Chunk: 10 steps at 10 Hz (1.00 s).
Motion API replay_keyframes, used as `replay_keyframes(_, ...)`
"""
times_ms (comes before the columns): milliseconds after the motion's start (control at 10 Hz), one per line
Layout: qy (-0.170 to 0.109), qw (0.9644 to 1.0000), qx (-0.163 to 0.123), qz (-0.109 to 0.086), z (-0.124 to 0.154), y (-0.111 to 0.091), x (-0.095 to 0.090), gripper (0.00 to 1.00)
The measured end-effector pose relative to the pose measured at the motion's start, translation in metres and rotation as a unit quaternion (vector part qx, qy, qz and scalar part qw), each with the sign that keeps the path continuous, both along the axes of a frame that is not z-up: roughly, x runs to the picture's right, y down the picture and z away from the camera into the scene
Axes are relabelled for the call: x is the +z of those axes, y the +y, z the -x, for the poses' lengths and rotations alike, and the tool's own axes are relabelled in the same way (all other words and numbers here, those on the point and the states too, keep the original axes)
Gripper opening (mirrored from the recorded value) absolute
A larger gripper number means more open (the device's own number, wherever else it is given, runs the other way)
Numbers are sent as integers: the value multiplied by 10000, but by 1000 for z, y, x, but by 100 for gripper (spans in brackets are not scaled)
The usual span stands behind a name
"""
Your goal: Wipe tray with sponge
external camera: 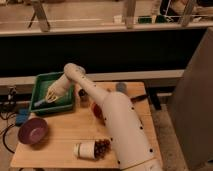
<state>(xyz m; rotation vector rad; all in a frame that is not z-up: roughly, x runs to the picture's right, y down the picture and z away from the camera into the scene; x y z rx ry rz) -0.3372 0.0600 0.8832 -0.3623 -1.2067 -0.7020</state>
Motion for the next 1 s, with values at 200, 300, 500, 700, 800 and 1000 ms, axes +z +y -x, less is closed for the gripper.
replay_keyframes(200, 155, 9999, 36, -37, -23, 3, -5, 0)
replay_keyframes(300, 213, 9997, 56, -46, -37, 4, -6, 0)
replay_keyframes(500, 293, 9995, -3, -102, -58, 3, -10, 0)
replay_keyframes(700, 372, 9992, 19, -164, -62, 1, -9, 0)
replay_keyframes(800, 407, 9989, 116, -212, -63, -4, -5, 0)
replay_keyframes(1000, 421, 9981, 324, -315, -62, -23, 11, 0)
